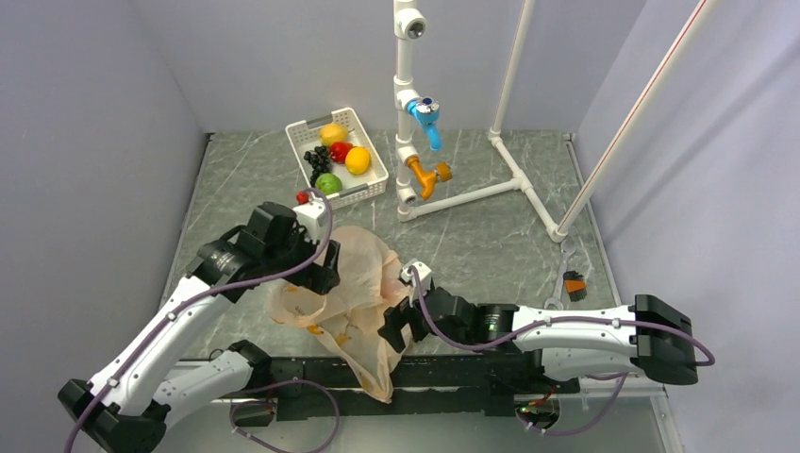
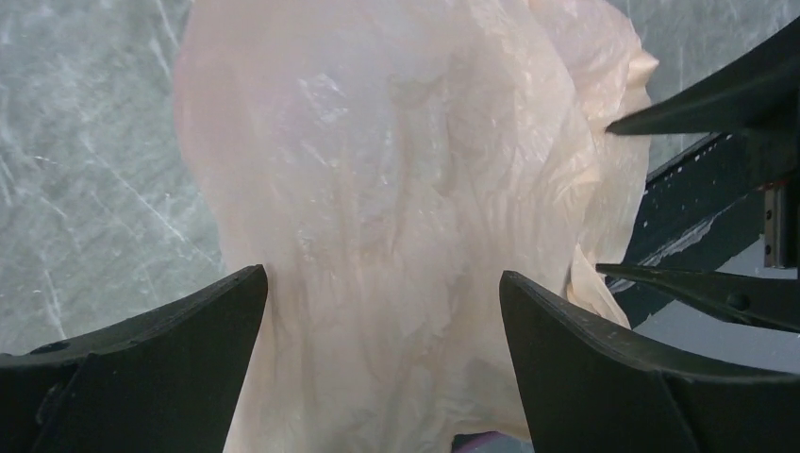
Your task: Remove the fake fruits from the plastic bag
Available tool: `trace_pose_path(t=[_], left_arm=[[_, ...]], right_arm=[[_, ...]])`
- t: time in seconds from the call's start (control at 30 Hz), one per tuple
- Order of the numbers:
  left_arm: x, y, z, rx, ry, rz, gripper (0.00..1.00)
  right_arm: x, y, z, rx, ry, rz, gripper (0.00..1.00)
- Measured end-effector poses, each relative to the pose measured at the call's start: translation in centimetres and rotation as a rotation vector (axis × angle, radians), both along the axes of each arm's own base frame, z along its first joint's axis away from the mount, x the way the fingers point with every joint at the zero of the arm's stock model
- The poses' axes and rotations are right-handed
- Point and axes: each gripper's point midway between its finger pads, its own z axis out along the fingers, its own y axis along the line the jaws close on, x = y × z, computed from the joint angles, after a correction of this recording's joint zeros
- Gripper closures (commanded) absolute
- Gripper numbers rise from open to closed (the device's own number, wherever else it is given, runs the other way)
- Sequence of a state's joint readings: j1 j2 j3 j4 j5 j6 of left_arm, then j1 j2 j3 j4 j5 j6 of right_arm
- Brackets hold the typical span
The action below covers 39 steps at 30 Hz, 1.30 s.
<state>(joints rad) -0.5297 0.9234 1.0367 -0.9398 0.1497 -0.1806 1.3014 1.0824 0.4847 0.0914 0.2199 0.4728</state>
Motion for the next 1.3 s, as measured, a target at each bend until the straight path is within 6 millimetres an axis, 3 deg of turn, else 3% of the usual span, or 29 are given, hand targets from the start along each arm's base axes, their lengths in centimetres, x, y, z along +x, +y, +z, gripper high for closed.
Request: trace_pose_path(t=[0.13, 0.2, 0.27, 0.3, 0.33, 0.4, 0.53, 0.63, 0.73, 0.8, 0.87, 0.97, 1.03, 1.13, 1.2, 1.3], left_arm=[[-0.9, -1.0, -1.5, 0.034, 0.028, -0.029, 0.01], [-0.8, -1.3, -2.4, 0.067, 0.047, -0.023, 0.09], [-0.5, -1.3, -3.4, 0.101, 0.065, -0.008, 0.33], [-0.4, -1.2, -3.9, 0.116, 0.076, 0.004, 0.51], [-0.2, -1.1, -4.5, 0.133, 0.084, 0.021, 0.60], [0.1, -0.7, -5.2, 0.156, 0.092, 0.056, 0.75], [0.8, 0.2, -5.2, 0.177, 0.064, 0.126, 0.99], [1.2, 1.0, -4.2, 0.169, 0.015, 0.184, 1.00], [1.2, 2.7, -2.3, 0.150, -0.062, 0.279, 1.00], [1.0, 4.3, -0.5, 0.130, -0.118, 0.359, 1.00], [0.5, 5.8, 1.2, 0.096, -0.167, 0.438, 1.00], [-1.0, 7.7, 3.1, -0.005, -0.227, 0.534, 1.00], [-2.0, 8.3, 3.7, -0.102, -0.259, 0.560, 1.00], [-3.6, 8.4, 2.8, -0.212, -0.251, 0.576, 1.00], [-4.4, 8.3, 1.2, -0.241, -0.209, 0.582, 1.00], [-5.4, 8.1, -0.9, -0.264, -0.143, 0.597, 1.00]], right_arm=[[0.0, -0.1, 0.5, -0.047, -0.017, -0.069, 0.01], [-0.3, -0.2, 0.4, -0.081, -0.032, -0.109, 0.01], [-0.3, -0.7, -0.2, -0.119, -0.037, -0.150, 0.01], [-0.1, -1.1, -0.8, -0.145, -0.039, -0.183, 0.05], [0.3, -1.6, -1.5, -0.172, -0.042, -0.217, 0.14], [0.9, -2.6, -2.7, -0.218, -0.054, -0.270, 0.33], [1.7, -3.3, -3.5, -0.233, -0.079, -0.301, 0.51], [3.0, -2.5, -3.2, -0.209, -0.086, -0.306, 0.71], [5.6, -1.3, -3.3, -0.214, -0.083, -0.325, 0.86], [7.5, 0.4, -3.0, -0.224, -0.081, -0.318, 0.92], [9.8, 3.4, -1.8, -0.217, -0.102, -0.300, 0.95], [12.6, 8.6, 0.9, -0.184, -0.158, -0.253, 0.94], [14.9, 12.7, 3.3, -0.145, -0.203, -0.226, 0.89], [17.2, 17.0, 6.4, -0.093, -0.246, -0.198, 0.61], [18.0, 18.1, 7.7, -0.074, -0.260, -0.183, 0.42], [17.2, 17.2, 7.2, -0.096, -0.245, -0.148, 0.19]])
